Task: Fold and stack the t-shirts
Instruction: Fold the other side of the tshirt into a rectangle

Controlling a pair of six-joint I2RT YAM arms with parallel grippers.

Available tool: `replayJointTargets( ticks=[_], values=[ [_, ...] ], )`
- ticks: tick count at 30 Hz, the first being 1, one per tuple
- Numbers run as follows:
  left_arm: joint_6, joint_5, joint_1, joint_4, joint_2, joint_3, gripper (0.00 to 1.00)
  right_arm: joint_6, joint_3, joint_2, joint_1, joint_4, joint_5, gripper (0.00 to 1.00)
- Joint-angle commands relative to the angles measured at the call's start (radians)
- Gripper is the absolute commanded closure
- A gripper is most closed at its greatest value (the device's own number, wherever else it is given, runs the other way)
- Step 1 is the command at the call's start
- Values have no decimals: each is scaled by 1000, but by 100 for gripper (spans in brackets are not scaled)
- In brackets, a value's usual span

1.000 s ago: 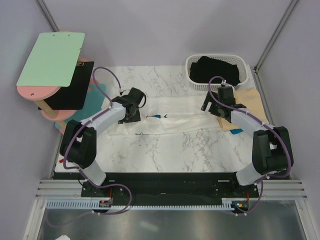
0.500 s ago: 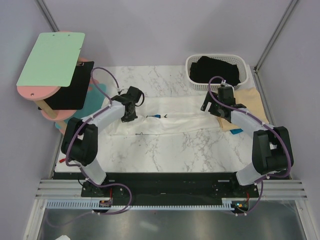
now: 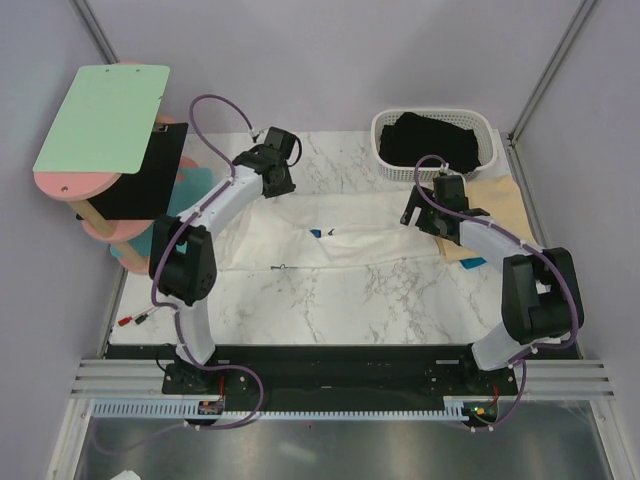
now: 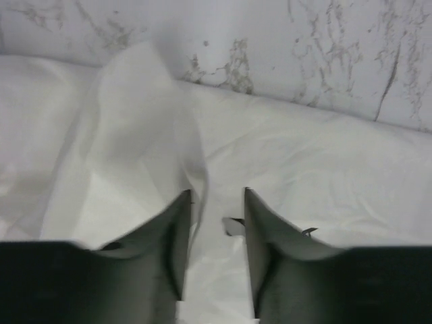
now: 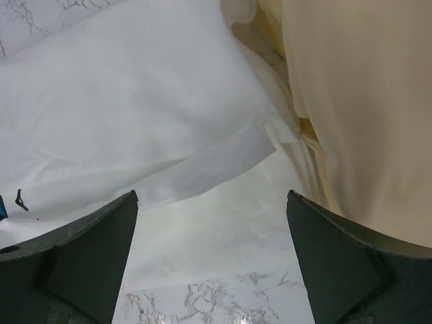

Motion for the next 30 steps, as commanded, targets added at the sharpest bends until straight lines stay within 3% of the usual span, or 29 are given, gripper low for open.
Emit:
replayJointTargets(
  ticks=[1, 2, 7, 10, 14, 15, 16, 17, 18, 20, 21, 30],
  values=[
    [43, 140, 5, 5, 134, 154, 38, -14, -4, 23, -2, 31, -10, 2],
    [45, 145, 3, 3, 142, 159, 27, -14, -3, 25, -2, 33, -12, 2],
    [34, 47, 1, 12, 35, 38, 11, -21, -9, 17, -3, 38, -25, 2],
    [60, -42, 3, 11, -21, -37, 11, -29, -7, 6, 0, 44, -27, 2],
    [69, -145, 11, -8, -56, -126, 26, -40, 2, 0, 0, 47, -27, 2],
    [71, -177, 12, -11, -59, -137, 34, -47, 4, 0, 1, 48, -28, 3],
    [74, -186, 12, -20, -61, -145, 40, -54, 5, 0, 0, 50, -27, 7],
    [74, -196, 12, -24, -67, -160, 60, -60, 7, 2, 1, 56, -62, 23],
    [74, -202, 14, -28, -67, -168, 70, -64, 7, 2, 1, 62, -71, 36],
    [69, -206, 14, -31, -73, -194, 98, -74, 10, 9, 3, 79, -93, 81],
    [69, -208, 14, -31, -72, -204, 98, -75, 13, 14, 5, 82, -93, 100],
    [69, -170, 52, -81, 39, -203, 98, -132, 174, 225, 74, -33, -36, 100]
  ],
)
